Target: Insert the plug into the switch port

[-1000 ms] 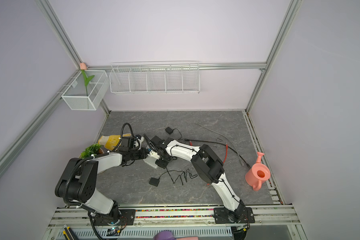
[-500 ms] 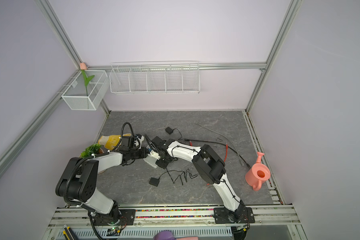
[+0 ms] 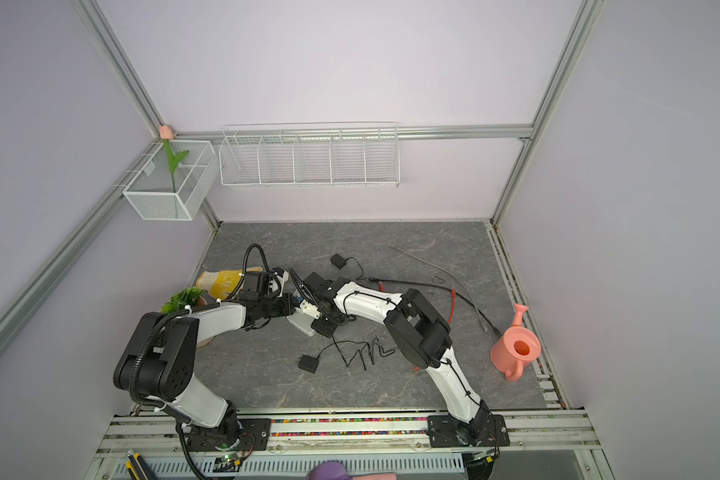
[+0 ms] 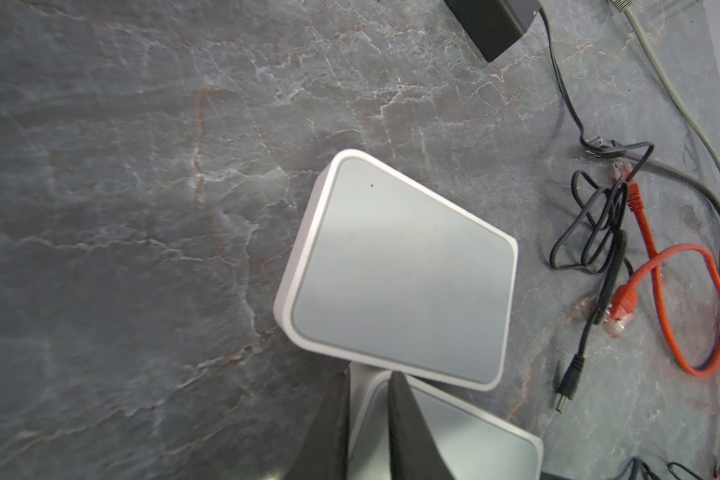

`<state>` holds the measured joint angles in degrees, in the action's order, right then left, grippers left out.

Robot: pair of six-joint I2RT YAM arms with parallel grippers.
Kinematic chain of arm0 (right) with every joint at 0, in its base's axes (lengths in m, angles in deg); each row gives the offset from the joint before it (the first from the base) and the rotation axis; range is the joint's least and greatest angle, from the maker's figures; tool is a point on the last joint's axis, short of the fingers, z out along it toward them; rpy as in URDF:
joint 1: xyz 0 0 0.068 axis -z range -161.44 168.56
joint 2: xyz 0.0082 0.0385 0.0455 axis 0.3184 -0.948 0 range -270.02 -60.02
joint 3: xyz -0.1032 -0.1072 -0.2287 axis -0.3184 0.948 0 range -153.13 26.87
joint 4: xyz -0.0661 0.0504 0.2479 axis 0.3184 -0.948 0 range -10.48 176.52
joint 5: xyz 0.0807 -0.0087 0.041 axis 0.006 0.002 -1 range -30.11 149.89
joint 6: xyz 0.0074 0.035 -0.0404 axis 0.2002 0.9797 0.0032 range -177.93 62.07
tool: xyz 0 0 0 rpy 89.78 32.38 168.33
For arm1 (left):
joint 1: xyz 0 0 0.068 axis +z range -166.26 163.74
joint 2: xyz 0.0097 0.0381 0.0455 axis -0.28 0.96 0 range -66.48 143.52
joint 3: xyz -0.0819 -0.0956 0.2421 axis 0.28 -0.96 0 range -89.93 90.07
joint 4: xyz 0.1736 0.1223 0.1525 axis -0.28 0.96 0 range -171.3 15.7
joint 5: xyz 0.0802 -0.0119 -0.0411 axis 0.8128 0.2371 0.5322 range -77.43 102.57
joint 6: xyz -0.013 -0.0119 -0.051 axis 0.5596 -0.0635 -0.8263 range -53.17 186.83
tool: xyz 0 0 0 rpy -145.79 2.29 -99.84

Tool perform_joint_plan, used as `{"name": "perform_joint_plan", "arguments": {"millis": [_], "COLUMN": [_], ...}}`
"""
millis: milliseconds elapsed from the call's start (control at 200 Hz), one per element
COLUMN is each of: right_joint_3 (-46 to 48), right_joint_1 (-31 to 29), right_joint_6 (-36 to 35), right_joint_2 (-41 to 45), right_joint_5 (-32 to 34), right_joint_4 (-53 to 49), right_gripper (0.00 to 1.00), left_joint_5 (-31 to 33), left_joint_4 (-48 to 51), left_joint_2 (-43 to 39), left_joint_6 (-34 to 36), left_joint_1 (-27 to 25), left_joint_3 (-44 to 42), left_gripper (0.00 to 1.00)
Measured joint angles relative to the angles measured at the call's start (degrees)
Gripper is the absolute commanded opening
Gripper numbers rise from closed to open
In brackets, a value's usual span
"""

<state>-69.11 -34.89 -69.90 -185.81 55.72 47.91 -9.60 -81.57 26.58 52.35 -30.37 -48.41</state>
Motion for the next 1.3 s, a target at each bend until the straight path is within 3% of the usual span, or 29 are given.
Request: {"name": "perform_joint_plan", "arguments": {"millis": [395,1300], "right_joint_3": [-0.7,-12.4], "right_joint_1": [0.2,1.4], "right_joint_6": [0.2,0.6], "right_joint_2": [0.0,-3.3], "right_joint_5": [-0.2,-4.6], "right_joint_4": [-1.4,-14.6], "right_gripper": [0.07,0.07], "left_joint_5": [0.1,0.6], "left_joint_4": [0.2,0.1], "left_joint_2": [0.2,0.2], "left_joint_6": [0.2,0.1], "left_joint_1": [-0.4,-0.9], "left_joint_3": [0.3,0.5], "left_gripper": [0.18,0.18]}}
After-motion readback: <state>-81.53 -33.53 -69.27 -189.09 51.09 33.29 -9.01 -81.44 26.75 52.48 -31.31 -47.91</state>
